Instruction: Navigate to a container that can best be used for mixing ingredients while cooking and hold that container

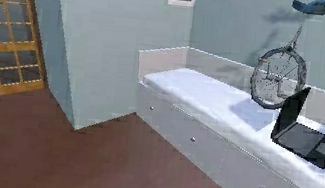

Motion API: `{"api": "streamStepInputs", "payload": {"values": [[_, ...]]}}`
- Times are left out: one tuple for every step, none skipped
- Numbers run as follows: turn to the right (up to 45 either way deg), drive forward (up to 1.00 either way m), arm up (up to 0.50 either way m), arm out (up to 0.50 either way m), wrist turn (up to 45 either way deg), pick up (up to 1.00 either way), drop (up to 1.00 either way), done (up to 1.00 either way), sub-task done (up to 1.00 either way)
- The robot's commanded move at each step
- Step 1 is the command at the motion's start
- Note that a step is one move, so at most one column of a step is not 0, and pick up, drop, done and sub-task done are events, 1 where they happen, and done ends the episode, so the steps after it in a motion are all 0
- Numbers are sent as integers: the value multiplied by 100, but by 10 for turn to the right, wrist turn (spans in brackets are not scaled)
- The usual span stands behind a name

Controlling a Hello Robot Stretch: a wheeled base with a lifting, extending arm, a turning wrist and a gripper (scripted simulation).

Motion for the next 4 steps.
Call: {"api": "streamStepInputs", "payload": {"values": [[-180,0,0,0,0,0,0,0,0],[0,20,0,0,0,0,0,0,0],[-210,0,0,0,0,0,0,0,0],[0,75,0,0,0,0,0,0,0]]}}
